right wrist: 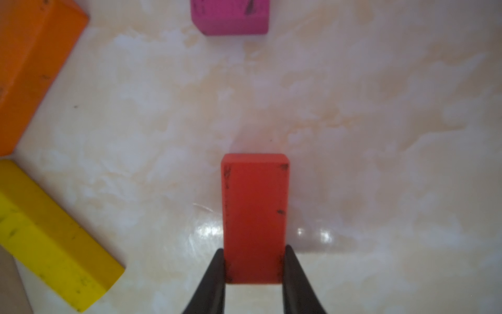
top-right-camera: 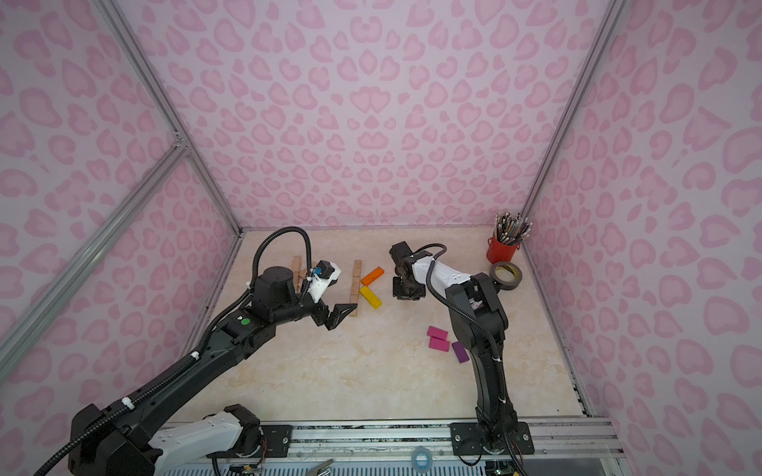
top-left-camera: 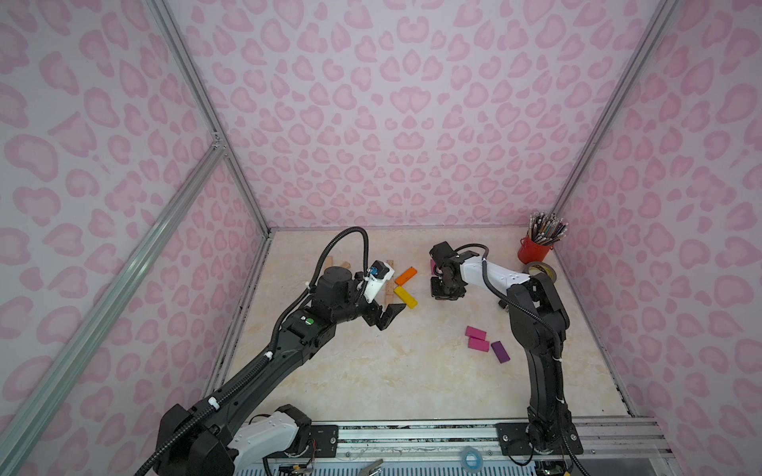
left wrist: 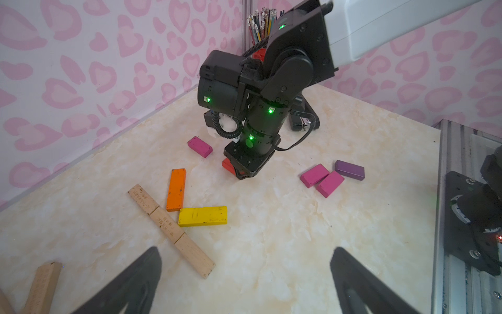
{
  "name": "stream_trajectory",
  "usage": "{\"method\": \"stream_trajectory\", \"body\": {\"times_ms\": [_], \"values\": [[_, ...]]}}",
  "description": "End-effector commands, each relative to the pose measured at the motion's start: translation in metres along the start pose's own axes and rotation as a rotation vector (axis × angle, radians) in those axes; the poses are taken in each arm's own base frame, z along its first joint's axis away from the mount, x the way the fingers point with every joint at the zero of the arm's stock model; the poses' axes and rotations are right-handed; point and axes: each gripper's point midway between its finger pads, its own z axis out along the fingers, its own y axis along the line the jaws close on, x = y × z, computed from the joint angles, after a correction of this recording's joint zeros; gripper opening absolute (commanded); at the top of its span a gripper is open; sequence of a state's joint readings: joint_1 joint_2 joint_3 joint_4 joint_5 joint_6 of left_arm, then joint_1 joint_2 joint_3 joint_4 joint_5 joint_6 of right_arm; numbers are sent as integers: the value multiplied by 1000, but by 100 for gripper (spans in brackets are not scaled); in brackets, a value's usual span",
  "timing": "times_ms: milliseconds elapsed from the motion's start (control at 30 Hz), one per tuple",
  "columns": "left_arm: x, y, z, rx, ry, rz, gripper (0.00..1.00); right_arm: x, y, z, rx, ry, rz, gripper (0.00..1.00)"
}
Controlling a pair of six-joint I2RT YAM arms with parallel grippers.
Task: Assemble the letter k with building blocks
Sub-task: Place the building block at the center of the board.
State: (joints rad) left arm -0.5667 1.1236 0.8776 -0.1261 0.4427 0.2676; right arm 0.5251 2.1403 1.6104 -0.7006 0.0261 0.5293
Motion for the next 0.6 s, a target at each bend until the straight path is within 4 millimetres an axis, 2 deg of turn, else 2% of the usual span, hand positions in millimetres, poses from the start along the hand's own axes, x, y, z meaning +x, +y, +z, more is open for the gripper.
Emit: {"method": "stream_trajectory", "body": {"times_ms": [0, 333, 567], "values": [[-8, 0, -2, 3, -22, 19, 99, 4, -1, 6, 4, 25, -7, 28], [-8, 1, -2, -1, -23, 17, 99, -16, -3, -1, 2, -17, 5, 45], [-7, 2, -1, -2, -20, 13, 99, -27, -5, 0, 10, -33, 5, 44]]}}
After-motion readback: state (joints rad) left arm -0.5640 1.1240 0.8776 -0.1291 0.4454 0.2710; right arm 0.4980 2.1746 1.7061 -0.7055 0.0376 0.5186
